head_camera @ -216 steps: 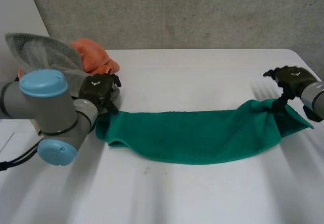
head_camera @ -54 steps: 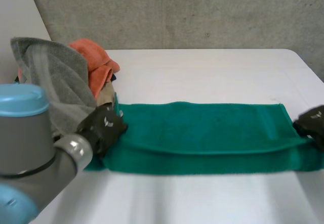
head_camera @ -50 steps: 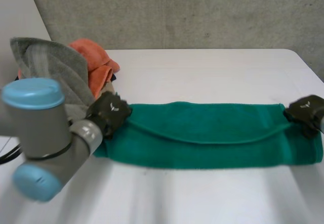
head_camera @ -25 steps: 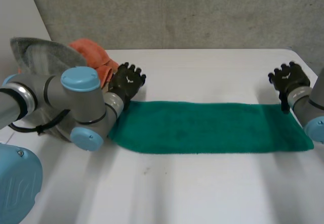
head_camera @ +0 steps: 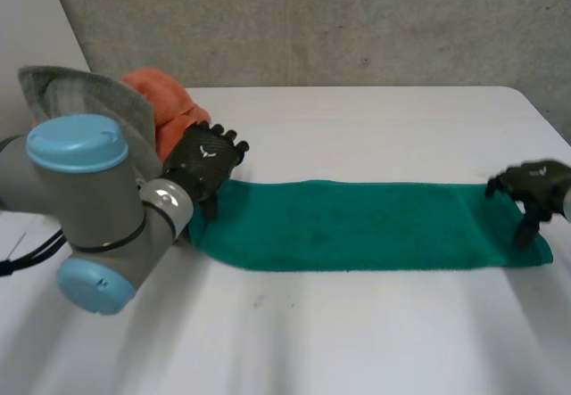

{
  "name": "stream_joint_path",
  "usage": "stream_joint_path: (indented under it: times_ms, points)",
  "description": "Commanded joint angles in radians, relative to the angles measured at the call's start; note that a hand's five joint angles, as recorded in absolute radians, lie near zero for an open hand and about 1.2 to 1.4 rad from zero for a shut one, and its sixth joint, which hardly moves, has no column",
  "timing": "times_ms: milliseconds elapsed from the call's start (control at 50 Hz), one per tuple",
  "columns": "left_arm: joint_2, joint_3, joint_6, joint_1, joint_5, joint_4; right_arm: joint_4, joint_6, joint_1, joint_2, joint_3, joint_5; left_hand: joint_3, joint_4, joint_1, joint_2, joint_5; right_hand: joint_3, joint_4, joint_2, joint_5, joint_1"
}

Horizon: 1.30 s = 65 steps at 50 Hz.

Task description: Fold the laundry.

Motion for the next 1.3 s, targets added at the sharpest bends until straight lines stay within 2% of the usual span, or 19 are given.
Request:
stream_joint_path:
  times_ms: [20, 120, 160, 200, 340, 460, 540, 580, 660, 760, 840, 940, 1020, 1040, 1100, 1160, 1240, 1260, 1300]
  points:
    - [0.029, -0.072, -0.027, 0.006, 0.002, 0.029, -0.132, -0.012, -0.090, -0.013, 0.179, -0.056, -0.011, -0.003, -0.005, -0.004, -0.016, 0.148, 0.148, 0.150, 0.142, 0.143]
    - [0.026, -0.076, -0.029, 0.004, 0.002, 0.054, -0.267, -0.025, -0.113, -0.007, 0.241, -0.056, -0.014, -0.006, -0.008, -0.007, -0.019, 0.224, 0.224, 0.226, 0.218, 0.219]
    - [0.025, -0.076, -0.029, 0.004, 0.000, 0.069, -0.309, -0.031, -0.116, 0.013, 0.244, -0.050, -0.014, -0.006, -0.008, -0.007, -0.019, 0.542, 0.542, 0.545, 0.537, 0.537]
    - [0.025, -0.078, -0.030, 0.004, 0.000, 0.080, -0.339, -0.033, -0.117, 0.030, 0.242, -0.044, -0.014, -0.006, -0.008, -0.007, -0.019, 0.982, 0.982, 0.984, 0.976, 0.977]
    - [0.058, -0.096, -0.030, 0.003, -0.003, 0.084, -0.496, -0.047, -0.211, 0.000, 0.252, 0.051, -0.017, -0.009, -0.011, -0.010, -0.022, 0.983, 0.984, 0.986, 0.978, 0.978]
    - [0.118, -0.141, -0.029, 0.010, 0.002, 0.084, -0.511, -0.232, -0.315, -0.068, 0.221, 0.086, -0.022, -0.015, -0.017, -0.016, -0.028, 0.983, 0.984, 0.986, 0.978, 0.978]
    - [0.137, -0.158, -0.030, 0.021, 0.002, 0.084, -0.516, -0.321, -0.312, -0.071, 0.192, 0.083, -0.025, -0.018, -0.020, -0.019, -0.031, 0.983, 0.984, 0.986, 0.978, 0.978]
    - [0.144, -0.165, -0.030, 0.030, 0.002, 0.084, -0.520, -0.329, -0.256, -0.077, 0.181, 0.065, -0.025, -0.018, -0.020, -0.019, -0.031, 0.983, 0.984, 0.986, 0.978, 0.978]
    - [0.158, -0.178, -0.030, 0.033, 0.002, 0.086, -0.572, -0.314, -0.058, -0.105, 0.167, 0.021, -0.028, -0.021, -0.023, -0.021, -0.034, 0.983, 0.984, 0.986, 0.978, 0.978]
    - [0.172, -0.194, -0.033, 0.032, 0.000, 0.086, -0.671, -0.321, 0.183, -0.174, 0.210, -0.143, -0.031, -0.024, -0.026, -0.024, -0.037, 0.983, 0.984, 0.986, 0.978, 0.978]
    - [0.184, -0.207, -0.053, 0.024, 0.002, 0.086, -0.691, -0.341, 0.359, -0.157, 0.233, -0.255, -0.031, -0.024, -0.026, -0.024, -0.037, 0.983, 0.984, 0.986, 0.978, 0.978]
    - [0.184, -0.208, -0.088, 0.018, 0.002, 0.086, -0.672, -0.396, 0.530, -0.027, 0.241, -0.296, -0.031, -0.024, -0.026, -0.024, -0.037, 0.983, 0.984, 0.986, 0.978, 0.978]
    - [0.180, -0.204, -0.107, 0.010, 0.002, 0.086, -0.633, -0.461, 0.596, 0.029, 0.250, -0.285, -0.034, -0.027, -0.028, -0.027, -0.040, 0.983, 0.984, 0.986, 0.978, 0.978]
    - [0.180, -0.202, -0.108, 0.007, 0.002, 0.086, -0.616, -0.473, 0.596, 0.029, 0.250, -0.256, -0.034, -0.027, -0.028, -0.027, -0.040, 0.787, 0.787, 0.789, 0.781, 0.782]
    - [0.172, -0.182, -0.108, -0.019, 0.002, 0.089, -0.593, -0.449, 0.593, 0.021, 0.247, -0.159, -0.034, -0.027, -0.028, -0.027, -0.040, -0.238, -0.238, -0.236, -0.244, -0.243]
    - [0.169, -0.159, -0.108, -0.033, 0.002, 0.090, -0.594, -0.389, 0.591, 0.010, 0.251, -0.115, -0.034, -0.027, -0.028, -0.027, -0.040, -0.238, -0.238, -0.236, -0.244, -0.243]
    - [0.161, -0.109, -0.110, -0.066, 0.000, 0.090, -0.585, -0.185, 0.513, -0.111, 0.282, -0.111, -0.031, -0.024, -0.026, -0.024, -0.037, -0.238, -0.238, -0.236, -0.244, -0.243]
    - [0.152, -0.084, -0.110, -0.088, 0.000, 0.093, -0.585, -0.076, 0.469, -0.161, 0.308, -0.113, -0.028, -0.021, -0.023, -0.021, -0.034, -0.238, -0.238, -0.236, -0.244, -0.243]
    - [0.143, -0.058, -0.110, -0.115, 0.000, 0.095, -0.585, 0.029, 0.431, -0.195, 0.328, -0.114, -0.028, -0.021, -0.023, -0.021, -0.034, -0.238, -0.238, -0.236, -0.244, -0.243]
